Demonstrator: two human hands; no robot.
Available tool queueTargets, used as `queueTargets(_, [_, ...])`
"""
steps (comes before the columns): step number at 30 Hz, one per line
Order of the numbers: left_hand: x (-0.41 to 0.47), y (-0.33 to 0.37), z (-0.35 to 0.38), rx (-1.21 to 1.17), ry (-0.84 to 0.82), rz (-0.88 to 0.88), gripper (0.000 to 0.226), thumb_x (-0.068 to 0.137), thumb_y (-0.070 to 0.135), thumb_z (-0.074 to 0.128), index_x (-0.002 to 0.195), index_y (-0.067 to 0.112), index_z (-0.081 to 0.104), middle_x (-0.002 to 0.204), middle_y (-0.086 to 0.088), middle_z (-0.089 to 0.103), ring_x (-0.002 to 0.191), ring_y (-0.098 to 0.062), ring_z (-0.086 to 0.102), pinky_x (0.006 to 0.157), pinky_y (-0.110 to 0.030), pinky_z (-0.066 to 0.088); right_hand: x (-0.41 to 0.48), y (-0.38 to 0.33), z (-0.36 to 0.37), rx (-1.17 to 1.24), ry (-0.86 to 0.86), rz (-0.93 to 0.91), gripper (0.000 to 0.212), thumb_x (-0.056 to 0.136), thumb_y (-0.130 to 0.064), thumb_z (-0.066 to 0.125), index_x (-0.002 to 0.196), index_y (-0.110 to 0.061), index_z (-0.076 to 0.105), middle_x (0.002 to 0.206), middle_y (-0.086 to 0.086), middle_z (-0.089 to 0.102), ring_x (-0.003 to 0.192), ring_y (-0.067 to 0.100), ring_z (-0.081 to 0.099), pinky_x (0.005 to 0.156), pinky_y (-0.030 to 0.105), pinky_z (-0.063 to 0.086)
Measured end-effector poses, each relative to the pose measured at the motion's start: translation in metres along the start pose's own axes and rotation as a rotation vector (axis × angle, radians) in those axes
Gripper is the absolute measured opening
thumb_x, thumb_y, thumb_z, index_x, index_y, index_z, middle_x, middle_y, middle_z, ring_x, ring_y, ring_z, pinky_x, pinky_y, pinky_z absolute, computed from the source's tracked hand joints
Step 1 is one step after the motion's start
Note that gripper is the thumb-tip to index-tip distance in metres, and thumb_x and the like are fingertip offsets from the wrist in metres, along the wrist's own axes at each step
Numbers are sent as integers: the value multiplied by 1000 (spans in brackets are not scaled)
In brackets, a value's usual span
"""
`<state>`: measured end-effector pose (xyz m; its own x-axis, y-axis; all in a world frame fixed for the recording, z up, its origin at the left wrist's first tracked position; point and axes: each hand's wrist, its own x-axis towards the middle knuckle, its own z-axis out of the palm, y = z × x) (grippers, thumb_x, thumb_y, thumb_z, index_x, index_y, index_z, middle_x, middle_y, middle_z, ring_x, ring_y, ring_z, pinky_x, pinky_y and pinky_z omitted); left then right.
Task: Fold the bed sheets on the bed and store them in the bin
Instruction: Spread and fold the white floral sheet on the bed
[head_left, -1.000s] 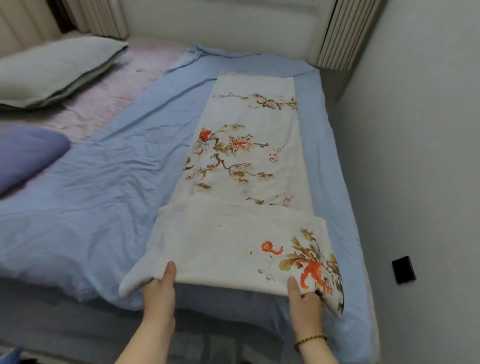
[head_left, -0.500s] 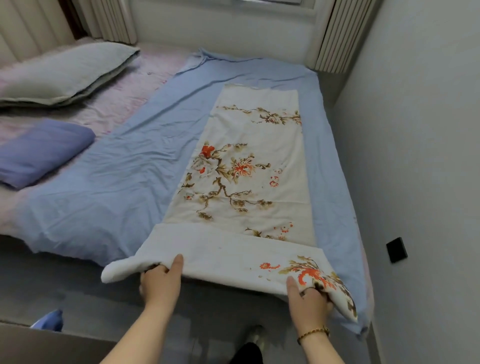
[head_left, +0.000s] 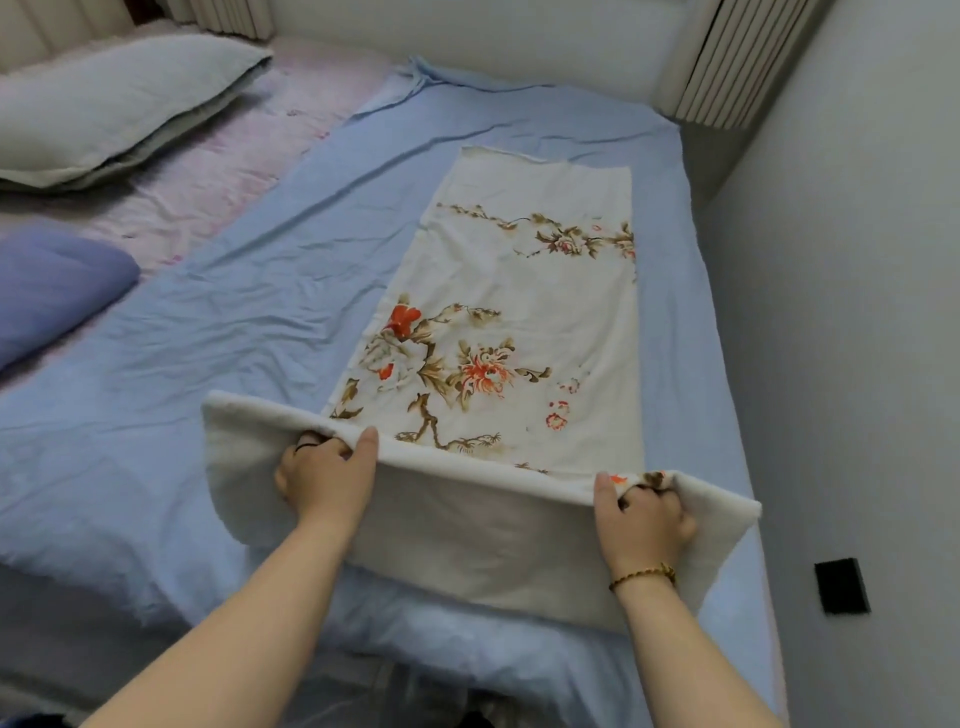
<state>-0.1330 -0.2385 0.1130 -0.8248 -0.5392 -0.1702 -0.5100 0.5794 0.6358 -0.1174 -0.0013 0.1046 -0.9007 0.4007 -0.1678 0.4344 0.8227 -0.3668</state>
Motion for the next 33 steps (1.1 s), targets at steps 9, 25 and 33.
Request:
queueTargets(9, [127, 37, 85, 246, -124, -69, 49, 98, 39, 29, 126, 8, 57, 141, -17, 40, 129, -35, 33, 107, -38, 21, 143, -31, 44, -64, -113, 3, 49, 98, -37, 28, 101, -10, 68, 119, 8, 60, 127, 26, 32, 101, 35, 18])
queueTargets(25, [224, -15, 134, 438, -301, 48, 63, 94, 32, 47, 147, 16, 20, 157, -9, 11, 144, -25, 12, 115, -35, 12, 214, 25, 106, 146, 19, 579, 66, 89, -30, 55, 144, -11, 23, 153, 11, 20, 139, 30, 19, 113, 48, 13])
queueTargets(33, [258, -30, 128, 323, -241, -207, 76, 83, 35, 64, 143, 10, 25, 144, -18, 34, 132, -37, 32, 106, -45, 29, 229, 42, 105, 253, 26, 566, 33, 96, -21, 42, 120, 1, 45, 119, 22, 53, 105, 37, 52, 83, 38, 40])
